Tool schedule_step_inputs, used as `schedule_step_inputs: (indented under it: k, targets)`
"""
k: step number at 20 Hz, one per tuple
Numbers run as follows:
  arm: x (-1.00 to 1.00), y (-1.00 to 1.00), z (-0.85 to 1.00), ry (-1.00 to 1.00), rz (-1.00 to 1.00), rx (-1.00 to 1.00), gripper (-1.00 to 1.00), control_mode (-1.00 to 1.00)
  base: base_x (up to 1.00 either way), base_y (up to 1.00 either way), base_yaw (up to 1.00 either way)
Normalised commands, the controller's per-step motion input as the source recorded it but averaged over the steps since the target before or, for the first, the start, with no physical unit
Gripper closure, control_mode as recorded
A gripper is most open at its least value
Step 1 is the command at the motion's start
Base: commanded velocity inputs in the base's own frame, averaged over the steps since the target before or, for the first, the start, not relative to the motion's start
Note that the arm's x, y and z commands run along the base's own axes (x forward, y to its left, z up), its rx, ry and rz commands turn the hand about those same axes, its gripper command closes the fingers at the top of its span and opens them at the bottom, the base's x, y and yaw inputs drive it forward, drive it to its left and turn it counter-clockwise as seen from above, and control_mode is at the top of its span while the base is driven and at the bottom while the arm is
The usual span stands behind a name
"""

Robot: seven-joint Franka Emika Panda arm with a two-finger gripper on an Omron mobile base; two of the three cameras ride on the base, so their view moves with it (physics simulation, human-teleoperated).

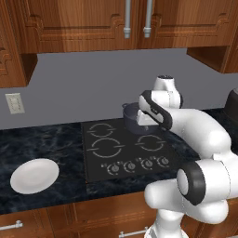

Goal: Retrieve the frozen meat and place it in the pot on a burner. Then turn the burner on.

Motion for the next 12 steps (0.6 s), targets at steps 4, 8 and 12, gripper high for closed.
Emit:
schedule_step_inputs:
  k: [4,8,12]
  targets:
    - [0.0,0.0,-0.27,0.16,0.0,0.0,-1.0,-1.0,0.0,0.0,0.0]
    - [-0.05,0.0,-0.29,0.13,0.0,0.0,-1.0,-1.0,0.0,0.0,0.0]
    - [-0.1,0.01,-0.19,0.02,0.0,0.01,-1.0,-1.0,0.0,0.0,0.0]
